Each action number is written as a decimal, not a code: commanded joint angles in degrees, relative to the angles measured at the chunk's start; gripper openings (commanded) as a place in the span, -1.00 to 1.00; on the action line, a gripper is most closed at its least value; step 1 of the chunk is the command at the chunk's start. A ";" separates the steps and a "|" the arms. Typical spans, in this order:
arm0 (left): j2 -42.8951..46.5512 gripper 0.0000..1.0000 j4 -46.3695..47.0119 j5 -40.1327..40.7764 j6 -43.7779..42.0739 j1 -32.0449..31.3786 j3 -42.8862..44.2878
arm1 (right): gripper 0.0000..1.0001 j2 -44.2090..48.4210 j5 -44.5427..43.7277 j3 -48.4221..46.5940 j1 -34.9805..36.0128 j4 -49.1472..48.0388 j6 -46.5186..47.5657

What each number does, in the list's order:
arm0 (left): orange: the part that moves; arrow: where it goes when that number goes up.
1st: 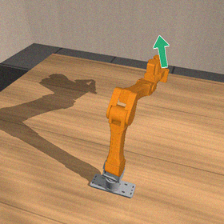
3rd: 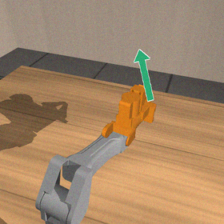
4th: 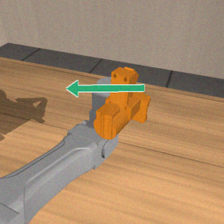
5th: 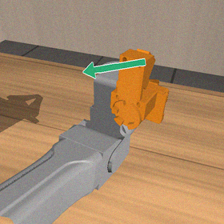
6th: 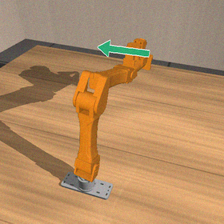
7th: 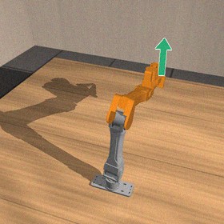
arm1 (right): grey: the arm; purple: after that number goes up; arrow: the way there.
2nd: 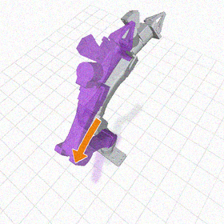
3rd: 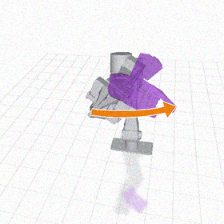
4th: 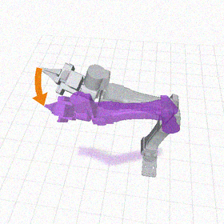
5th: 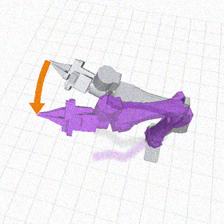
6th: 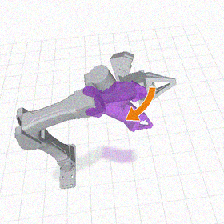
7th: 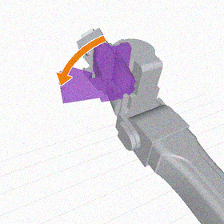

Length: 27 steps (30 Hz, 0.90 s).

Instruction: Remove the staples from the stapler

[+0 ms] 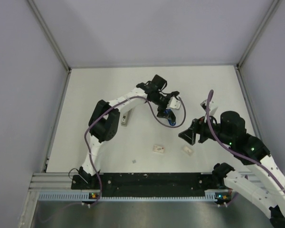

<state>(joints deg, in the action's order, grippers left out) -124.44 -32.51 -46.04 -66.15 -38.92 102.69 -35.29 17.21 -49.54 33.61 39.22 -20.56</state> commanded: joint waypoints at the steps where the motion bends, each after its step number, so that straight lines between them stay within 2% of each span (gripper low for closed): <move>1: -2.20 0.96 -11.60 0.07 -7.14 -0.19 5.58 | 0.44 1.01 0.89 -0.38 -0.29 -0.55 0.96; 9: -4.58 0.96 -15.65 2.80 -10.66 -0.37 7.25 | 0.46 0.40 1.42 -0.03 -0.29 -1.43 0.87; 17: -6.16 0.97 -11.44 4.21 -10.58 -0.81 7.96 | 0.46 -0.13 2.12 1.11 -0.30 -2.48 0.43; 21: -8.27 0.96 -12.48 4.38 -10.93 -1.25 11.20 | 0.46 -0.48 2.21 1.55 -0.29 -3.01 0.34; 24: -9.68 0.88 -13.01 5.52 -11.10 -1.51 12.79 | 0.46 -0.75 2.21 1.46 -0.29 -3.01 0.25; 27: -10.38 0.69 -13.80 5.70 -11.63 -1.60 13.23 | 0.46 -0.66 2.12 1.64 -0.29 -3.10 0.25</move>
<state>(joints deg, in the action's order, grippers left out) -133.71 -45.08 -40.27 -75.85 -40.25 113.56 -36.10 18.98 -47.77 33.61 38.57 -20.58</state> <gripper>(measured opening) 0.897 0.729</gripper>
